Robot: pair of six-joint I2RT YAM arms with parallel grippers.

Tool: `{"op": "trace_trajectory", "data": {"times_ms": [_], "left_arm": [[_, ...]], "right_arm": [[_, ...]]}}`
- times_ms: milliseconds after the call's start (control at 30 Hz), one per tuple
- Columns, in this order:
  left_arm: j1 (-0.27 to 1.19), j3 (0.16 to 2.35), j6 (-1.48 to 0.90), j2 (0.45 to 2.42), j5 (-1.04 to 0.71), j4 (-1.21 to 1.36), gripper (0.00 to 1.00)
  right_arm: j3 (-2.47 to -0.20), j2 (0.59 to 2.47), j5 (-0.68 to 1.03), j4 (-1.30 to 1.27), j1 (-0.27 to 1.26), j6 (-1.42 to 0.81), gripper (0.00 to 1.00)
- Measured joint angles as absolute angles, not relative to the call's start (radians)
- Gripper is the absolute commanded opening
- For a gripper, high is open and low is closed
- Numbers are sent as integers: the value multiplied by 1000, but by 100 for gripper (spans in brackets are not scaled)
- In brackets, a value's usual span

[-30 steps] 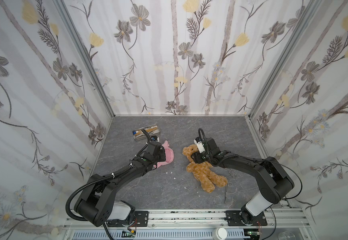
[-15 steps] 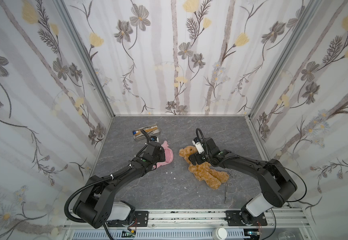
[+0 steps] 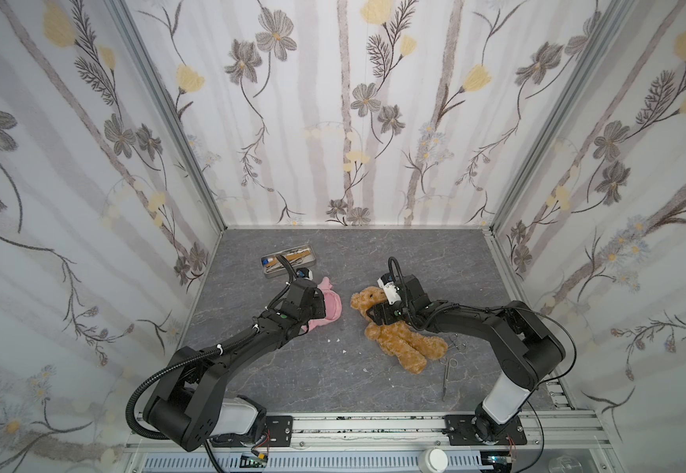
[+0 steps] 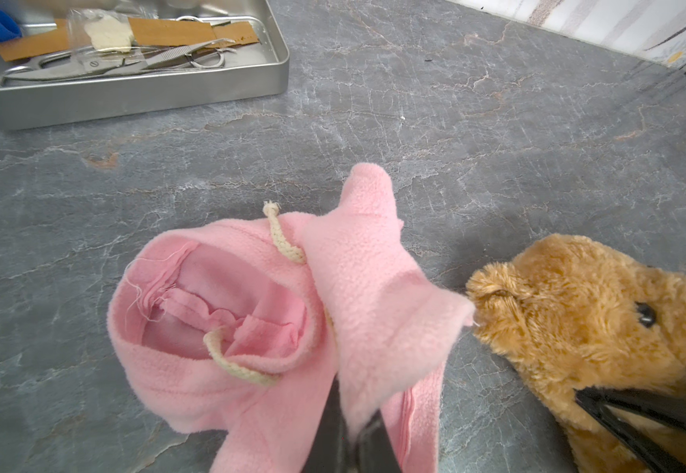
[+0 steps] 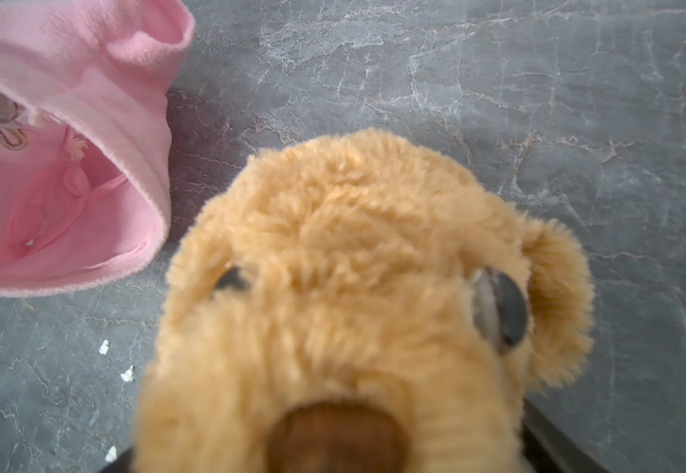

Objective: Dress the teddy bear
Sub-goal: 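Grasp the teddy bear's head with the right gripper and lift it toward the hoodie, then push the bear's head into the hoodie opening held by the left gripper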

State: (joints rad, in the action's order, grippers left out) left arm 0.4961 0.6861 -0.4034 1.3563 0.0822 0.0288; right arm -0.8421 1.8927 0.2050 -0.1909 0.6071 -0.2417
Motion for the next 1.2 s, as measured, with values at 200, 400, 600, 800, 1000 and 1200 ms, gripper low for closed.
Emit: {"op": "trace_trajectory", "data": {"times_ms": [200, 400, 600, 800, 1000, 1200], "left_arm": [[496, 686, -403, 1362, 82, 29, 0], [496, 694, -396, 1367, 49, 29, 0], [495, 697, -392, 1367, -5, 29, 0], [498, 703, -397, 1360, -65, 30, 0], [507, 697, -413, 1346, -107, 30, 0], [510, 684, -423, 1328, -113, 30, 0]], "right_arm": [[-834, 1871, 142, -196, 630, -210, 45], [-742, 1723, 114, -226, 634, -171, 26], [-632, 1562, 130, -235, 737, -167, 25], [-644, 1528, 71, -247, 879, -211, 22], [-739, 1638, -86, -226, 942, -309, 20], [-794, 1705, -150, -203, 969, -379, 19]]}}
